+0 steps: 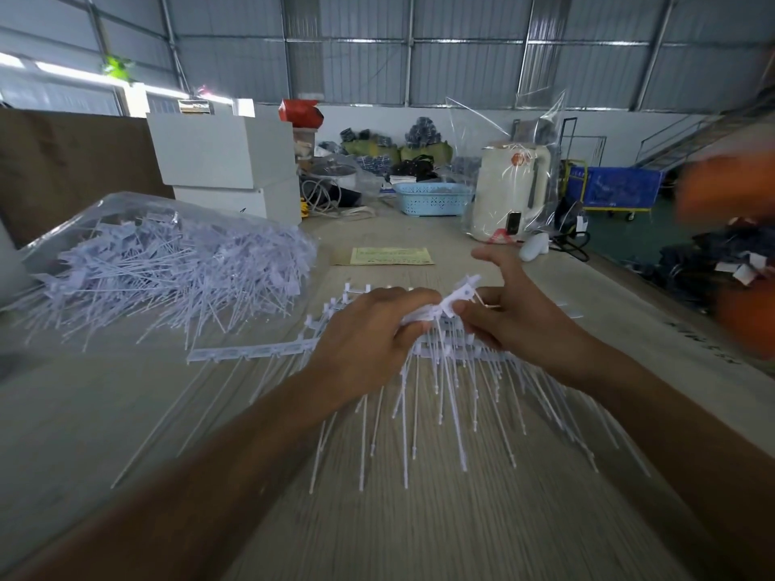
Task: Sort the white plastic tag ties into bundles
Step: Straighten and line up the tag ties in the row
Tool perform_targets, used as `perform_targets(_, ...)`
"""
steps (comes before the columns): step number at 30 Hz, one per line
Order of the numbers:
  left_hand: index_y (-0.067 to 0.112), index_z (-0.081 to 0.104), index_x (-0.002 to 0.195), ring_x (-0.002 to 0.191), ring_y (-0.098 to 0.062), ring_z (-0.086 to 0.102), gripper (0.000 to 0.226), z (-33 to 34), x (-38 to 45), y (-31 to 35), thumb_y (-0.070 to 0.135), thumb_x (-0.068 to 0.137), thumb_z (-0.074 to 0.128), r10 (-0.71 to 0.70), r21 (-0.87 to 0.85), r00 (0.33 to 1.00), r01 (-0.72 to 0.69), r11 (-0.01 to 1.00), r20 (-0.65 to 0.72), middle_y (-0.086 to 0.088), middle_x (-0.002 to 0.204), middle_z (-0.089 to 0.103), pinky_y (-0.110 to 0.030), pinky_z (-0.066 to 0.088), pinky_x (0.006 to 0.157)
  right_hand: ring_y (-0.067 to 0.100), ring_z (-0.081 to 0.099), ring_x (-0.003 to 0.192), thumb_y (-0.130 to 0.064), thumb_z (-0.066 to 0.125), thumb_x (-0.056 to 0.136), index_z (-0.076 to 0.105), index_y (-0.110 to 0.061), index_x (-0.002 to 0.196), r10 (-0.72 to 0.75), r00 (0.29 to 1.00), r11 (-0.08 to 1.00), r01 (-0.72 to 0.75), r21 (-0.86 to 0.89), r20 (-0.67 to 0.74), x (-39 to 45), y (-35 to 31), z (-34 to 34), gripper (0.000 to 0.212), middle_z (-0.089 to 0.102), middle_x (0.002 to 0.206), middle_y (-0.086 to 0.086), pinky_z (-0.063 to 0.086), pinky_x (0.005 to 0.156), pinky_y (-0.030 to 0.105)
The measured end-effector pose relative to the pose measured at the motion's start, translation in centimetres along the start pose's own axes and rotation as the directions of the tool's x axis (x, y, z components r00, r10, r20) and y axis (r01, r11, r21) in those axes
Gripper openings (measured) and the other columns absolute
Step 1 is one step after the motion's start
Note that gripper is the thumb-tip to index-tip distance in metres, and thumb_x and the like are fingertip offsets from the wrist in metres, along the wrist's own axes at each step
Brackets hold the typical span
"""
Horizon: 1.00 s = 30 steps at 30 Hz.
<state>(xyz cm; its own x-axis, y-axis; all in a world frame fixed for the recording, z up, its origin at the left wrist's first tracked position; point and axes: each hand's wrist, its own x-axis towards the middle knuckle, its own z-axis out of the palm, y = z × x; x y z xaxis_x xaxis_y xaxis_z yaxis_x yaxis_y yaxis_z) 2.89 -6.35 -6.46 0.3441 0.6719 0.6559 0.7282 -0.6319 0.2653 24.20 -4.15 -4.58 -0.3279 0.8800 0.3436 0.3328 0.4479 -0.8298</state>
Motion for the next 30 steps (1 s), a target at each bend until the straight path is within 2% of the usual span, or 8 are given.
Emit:
perform_targets(6,0.026,0.063,0.133,0.105,-0.025,0.062,0.032,-0.2,0.0,0.0,0.021,0.102,0.055,0.020,0.055,0.999,-0.022,0.998,0.028,-0.003,0.113,0.070,-0.045,0.053,0.081,0.010,0.054,0.050,-0.018,0.061,0.098,0.067,-0.015,0.104,-0.022,0.998,0.987,0.030,-0.157,0.053,-0.2,-0.5,-0.4,0.009,0.072,0.067,0.004,0.040,0.048,0.020)
perform_targets(10,0.029,0.062,0.135,0.099,-0.024,0.059,0.036,-0.1,-0.2,0.0,0.017,0.101,0.055,0.031,0.100,0.997,-0.038,0.994,0.069,-0.002,0.107,0.067,-0.036,0.050,0.075,0.010,0.055,0.051,-0.017,0.057,0.101,0.069,-0.017,0.106,-0.079,0.990,0.961,0.107,-0.256,0.116,-0.4,-0.5,0.0,0.013,0.069,0.064,0.001,0.038,0.052,0.019)
perform_targets(15,0.031,0.059,0.136,0.102,-0.023,0.059,0.038,-0.1,-0.1,0.1,0.021,0.099,0.057,0.016,0.081,0.997,-0.022,0.996,0.069,-0.001,0.113,0.066,-0.036,0.049,0.077,0.001,0.048,0.045,-0.018,0.052,0.104,0.064,-0.017,0.117,-0.096,0.989,0.985,0.110,-0.131,0.114,-0.4,-0.8,0.7,0.018,0.057,0.053,-0.006,0.035,0.048,0.009)
perform_targets(19,0.030,0.055,0.138,0.113,-0.024,0.058,0.037,0.0,0.0,-0.1,0.027,0.101,0.055,-0.021,0.088,0.998,0.016,0.996,0.058,0.001,0.127,0.066,-0.043,0.052,0.084,0.003,0.058,0.058,-0.020,0.064,0.096,0.066,-0.020,0.116,-0.034,0.998,0.999,0.035,-0.015,0.050,-0.3,-0.8,0.6,0.020,0.068,0.069,-0.002,0.043,0.057,0.019)
perform_targets(22,0.032,0.054,0.136,0.112,-0.025,0.060,0.038,0.0,0.0,-0.4,0.028,0.099,0.059,-0.060,0.047,0.998,0.059,0.997,0.026,0.000,0.124,0.068,-0.044,0.053,0.086,0.014,0.052,0.061,-0.011,0.063,0.096,0.072,-0.015,0.095,-0.011,0.999,0.997,0.006,0.083,0.052,-0.3,-1.0,0.4,0.010,0.065,0.069,0.005,0.040,0.058,0.025)
perform_targets(25,0.034,0.056,0.129,0.106,-0.021,0.064,0.036,0.2,0.1,-0.6,0.039,0.094,0.064,-0.119,0.036,0.992,0.118,0.992,0.038,0.003,0.114,0.071,-0.042,0.054,0.085,0.013,0.046,0.058,-0.010,0.057,0.100,0.070,-0.022,0.076,-0.042,0.998,0.990,0.035,0.137,0.053,-0.4,-1.4,0.4,0.029,0.062,0.069,0.006,0.037,0.055,0.023)
perform_targets(28,0.032,0.065,0.118,0.099,-0.018,0.066,0.027,0.3,0.3,-0.6,0.043,0.093,0.064,-0.112,0.006,0.994,0.112,0.994,0.021,0.006,0.108,0.073,-0.040,0.054,0.082,0.015,0.046,0.055,-0.026,0.053,0.103,0.065,-0.023,0.100,-0.042,0.998,0.984,0.035,0.172,0.037,-0.5,-1.7,0.4,0.013,0.060,0.069,0.007,0.037,0.048,0.025)
perform_targets(30,0.031,0.068,0.115,0.094,-0.016,0.066,0.026,0.3,0.3,-0.5,0.042,0.093,0.061,-0.065,-0.015,0.998,0.065,0.998,-0.007,0.008,0.104,0.073,-0.040,0.054,0.077,0.011,0.040,0.051,-0.036,0.050,0.104,0.060,-0.027,0.115,-0.022,1.000,0.989,0.019,0.146,0.017,-0.5,-1.7,0.4,0.018,0.051,0.064,0.002,0.032,0.046,0.025)
